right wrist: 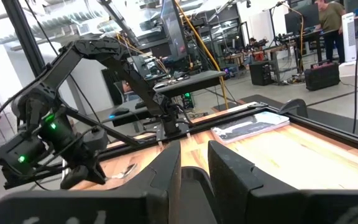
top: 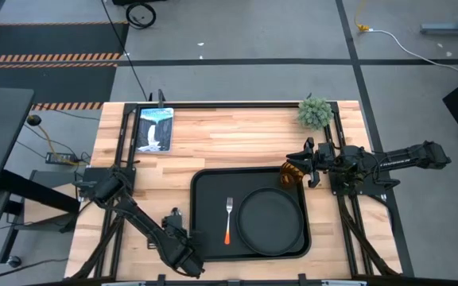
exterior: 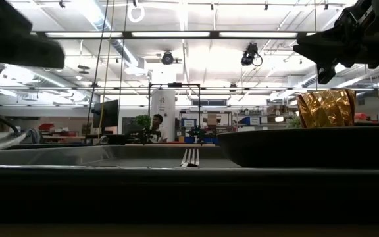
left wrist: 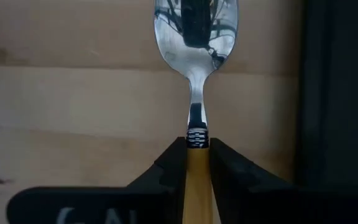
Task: Pick and place plate/cup/fork/spoon on tray
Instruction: Put the yellow spoon to the left of the orange fork on the black tray
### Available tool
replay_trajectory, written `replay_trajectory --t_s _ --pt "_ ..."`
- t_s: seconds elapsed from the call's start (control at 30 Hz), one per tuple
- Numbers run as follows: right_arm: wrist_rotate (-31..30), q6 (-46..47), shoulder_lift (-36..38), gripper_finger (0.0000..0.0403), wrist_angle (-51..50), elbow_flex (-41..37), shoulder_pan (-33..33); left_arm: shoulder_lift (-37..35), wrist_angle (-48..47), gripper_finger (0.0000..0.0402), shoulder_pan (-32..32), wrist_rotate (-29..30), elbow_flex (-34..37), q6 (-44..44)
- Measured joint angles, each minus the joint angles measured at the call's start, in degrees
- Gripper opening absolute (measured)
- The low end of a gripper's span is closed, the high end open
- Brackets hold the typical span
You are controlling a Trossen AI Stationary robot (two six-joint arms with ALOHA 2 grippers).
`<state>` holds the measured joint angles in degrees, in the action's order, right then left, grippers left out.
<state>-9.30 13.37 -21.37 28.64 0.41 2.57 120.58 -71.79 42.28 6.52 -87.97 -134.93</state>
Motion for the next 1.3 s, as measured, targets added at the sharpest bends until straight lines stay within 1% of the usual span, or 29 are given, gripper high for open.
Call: replay_trajectory --t_s 0.07,0.27,0.47,0.6,0.9,0.97,1.03,1.3 --pt "0.0 0.0 0.0 0.0088 0.0 0.0 0.0 -0.4 -1.1 0.0062 -0.3 1.3 0.0 -0.3" --pt "0.0 0.0 0.0 0.0088 0.0 0.0 0.0 -1.0 -1.9 0.0059 -2.2 10.1 -0.9 0.3" --pt "0.0 0.0 0.0 0.0088 0.0 0.0 0.0 -1.0 -2.5 0.0062 -6.3 14.8 -3.9 6.4" --pt "0.0 0.0 0.0 0.0088 0.0 0.0 0.0 -1.0 -1.0 0.0063 -8.9 17.3 -5.1 9.7" --pt "0.0 0.0 0.0 0.0088 0.0 0.0 0.0 0.1 9.6 0.0063 -13.5 17.8 -5.2 18.0" --pt "0.0 0.0 0.0 0.0088 0.0 0.0 0.0 0.6 10.5 0.0063 -14.1 17.6 -5.1 19.1" --pt "0.0 0.0 0.0 0.0088 0.0 0.0 0.0 1.3 11.4 0.0063 -14.5 17.3 -5.1 19.6" --pt "0.0 0.0 0.0 0.0088 0.1 0.0 0.0 3.6 15.5 0.0062 -14.2 12.8 -5.0 18.6"
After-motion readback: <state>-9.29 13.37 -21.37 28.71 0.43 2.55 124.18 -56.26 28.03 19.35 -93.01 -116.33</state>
